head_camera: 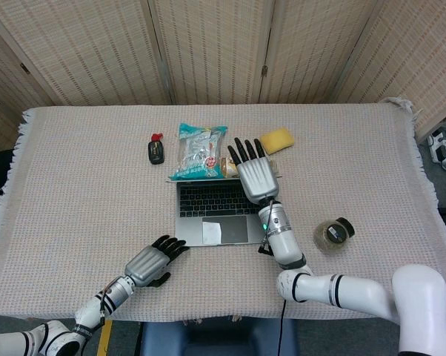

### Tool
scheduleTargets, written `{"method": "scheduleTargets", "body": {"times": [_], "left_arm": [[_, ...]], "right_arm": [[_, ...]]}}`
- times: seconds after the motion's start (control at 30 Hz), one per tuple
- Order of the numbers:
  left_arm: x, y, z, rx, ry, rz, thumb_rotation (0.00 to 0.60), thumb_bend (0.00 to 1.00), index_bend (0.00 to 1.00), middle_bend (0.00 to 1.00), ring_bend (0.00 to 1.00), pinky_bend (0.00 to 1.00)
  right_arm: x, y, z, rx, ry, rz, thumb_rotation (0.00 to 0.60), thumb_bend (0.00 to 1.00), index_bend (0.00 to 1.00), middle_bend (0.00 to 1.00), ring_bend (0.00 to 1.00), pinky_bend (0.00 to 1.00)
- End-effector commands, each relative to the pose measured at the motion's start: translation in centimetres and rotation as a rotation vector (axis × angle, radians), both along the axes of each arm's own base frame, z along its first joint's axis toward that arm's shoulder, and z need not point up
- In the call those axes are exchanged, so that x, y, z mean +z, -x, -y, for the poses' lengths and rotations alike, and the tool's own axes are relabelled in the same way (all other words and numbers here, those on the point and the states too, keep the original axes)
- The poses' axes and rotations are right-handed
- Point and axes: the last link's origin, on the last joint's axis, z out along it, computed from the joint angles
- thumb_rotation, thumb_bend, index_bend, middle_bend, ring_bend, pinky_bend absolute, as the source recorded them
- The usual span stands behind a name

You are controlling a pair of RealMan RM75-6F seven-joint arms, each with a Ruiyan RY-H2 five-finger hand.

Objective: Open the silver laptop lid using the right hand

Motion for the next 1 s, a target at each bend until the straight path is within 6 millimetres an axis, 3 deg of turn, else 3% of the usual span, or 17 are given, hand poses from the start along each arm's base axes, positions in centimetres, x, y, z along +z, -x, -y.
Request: {"method": "scheduleTargets", "body": {"times": [0.03,0.4,1.0], "left_arm": [[0.0,0.0,0.1,-0.003,0.0,-0.002,0.6,0.55,0.1,0.08,0.0,0.0],[0.0,-0.2,0.0,-0.009,0.001,-0.01,0.6,0.55,0.1,0.08,0.0,0.0],[-0.2,-0.3,0.0,-0.012,0.004,-0.026,0.6,0.55,0.1,0.08,0.0,0.0]], "right_arm": [[0.7,-0.1,1.0,-0.016,0.02,0.002,0.6,0.47,0.0,0.0,0.0,0.0],[2.8,-0.3,4.4,-0.095,0.089,0.022,0.6,0.47,0.0,0.0,0.0,0.0],[4.2,0.6,8.0,-0.203,0.163,0.002,0.6,0.47,0.0,0.0,0.0,0.0]]}}
